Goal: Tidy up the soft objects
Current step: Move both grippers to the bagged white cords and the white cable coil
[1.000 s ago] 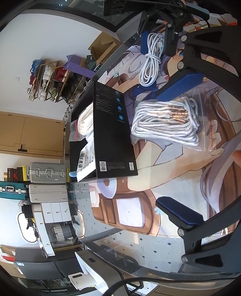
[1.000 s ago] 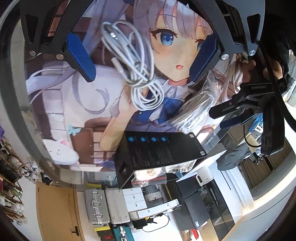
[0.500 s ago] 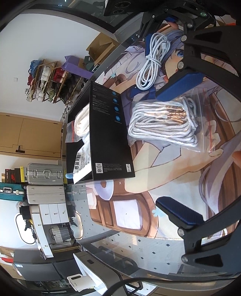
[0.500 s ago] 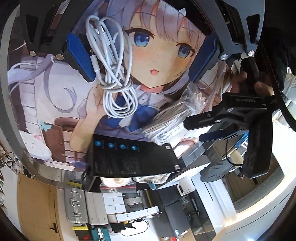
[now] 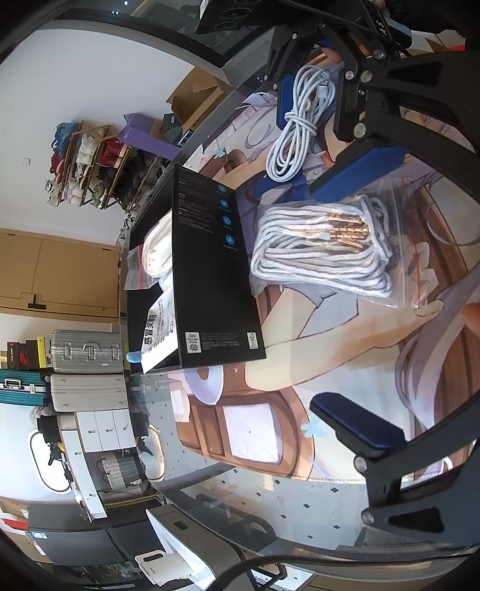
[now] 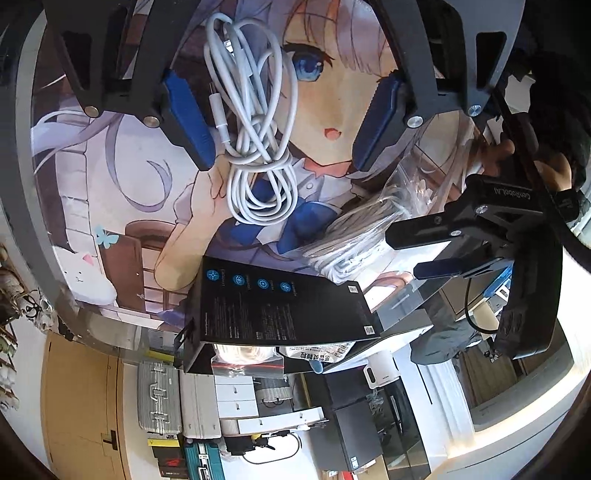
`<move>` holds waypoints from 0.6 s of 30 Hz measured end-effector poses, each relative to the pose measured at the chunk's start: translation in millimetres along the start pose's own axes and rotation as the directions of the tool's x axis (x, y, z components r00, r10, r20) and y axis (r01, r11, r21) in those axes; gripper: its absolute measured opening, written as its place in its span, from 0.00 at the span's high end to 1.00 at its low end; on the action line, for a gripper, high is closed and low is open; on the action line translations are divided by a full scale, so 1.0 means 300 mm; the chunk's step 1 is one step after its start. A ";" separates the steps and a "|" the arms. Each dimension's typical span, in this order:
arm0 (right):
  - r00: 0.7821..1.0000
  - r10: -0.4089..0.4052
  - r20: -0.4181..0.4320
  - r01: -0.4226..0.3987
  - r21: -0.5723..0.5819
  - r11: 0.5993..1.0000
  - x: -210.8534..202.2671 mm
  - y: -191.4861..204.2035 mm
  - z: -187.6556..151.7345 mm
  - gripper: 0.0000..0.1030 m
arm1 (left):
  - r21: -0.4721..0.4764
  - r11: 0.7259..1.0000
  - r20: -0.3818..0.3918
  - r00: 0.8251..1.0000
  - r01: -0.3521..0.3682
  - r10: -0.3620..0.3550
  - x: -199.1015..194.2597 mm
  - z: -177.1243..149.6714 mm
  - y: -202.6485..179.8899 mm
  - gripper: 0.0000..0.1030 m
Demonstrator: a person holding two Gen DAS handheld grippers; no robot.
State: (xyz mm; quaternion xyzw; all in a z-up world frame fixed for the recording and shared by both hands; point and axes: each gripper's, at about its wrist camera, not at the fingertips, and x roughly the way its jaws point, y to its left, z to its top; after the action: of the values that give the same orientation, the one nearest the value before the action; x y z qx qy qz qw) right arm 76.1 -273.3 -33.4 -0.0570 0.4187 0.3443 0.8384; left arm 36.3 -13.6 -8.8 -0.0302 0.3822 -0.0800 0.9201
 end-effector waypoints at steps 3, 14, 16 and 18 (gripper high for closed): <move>1.000 0.004 0.002 -0.004 0.009 1.000 0.000 -0.001 -0.004 0.23 | 0.001 1.000 -0.001 1.000 0.003 -0.003 0.001 -0.001 0.000 0.00; 1.000 0.017 -0.004 -0.017 0.021 1.000 -0.002 -0.012 0.000 0.24 | 0.005 1.000 -0.006 1.000 0.004 -0.004 0.003 -0.002 -0.006 0.00; 1.000 -0.003 0.002 0.003 0.013 1.000 -0.004 -0.008 -0.003 0.30 | 0.010 1.000 -0.009 1.000 0.001 -0.001 0.006 -0.002 -0.007 0.00; 1.000 -0.028 0.009 0.028 0.021 0.999 -0.008 -0.014 -0.008 0.41 | 0.014 1.000 -0.011 1.000 0.002 -0.002 0.007 -0.003 -0.008 0.00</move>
State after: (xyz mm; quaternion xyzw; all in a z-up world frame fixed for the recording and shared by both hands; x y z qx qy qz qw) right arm 76.1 -278.9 -34.0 -0.0527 0.4177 0.3284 0.8455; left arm 36.7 -16.3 -10.6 -0.0237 0.3865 -0.0839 0.9182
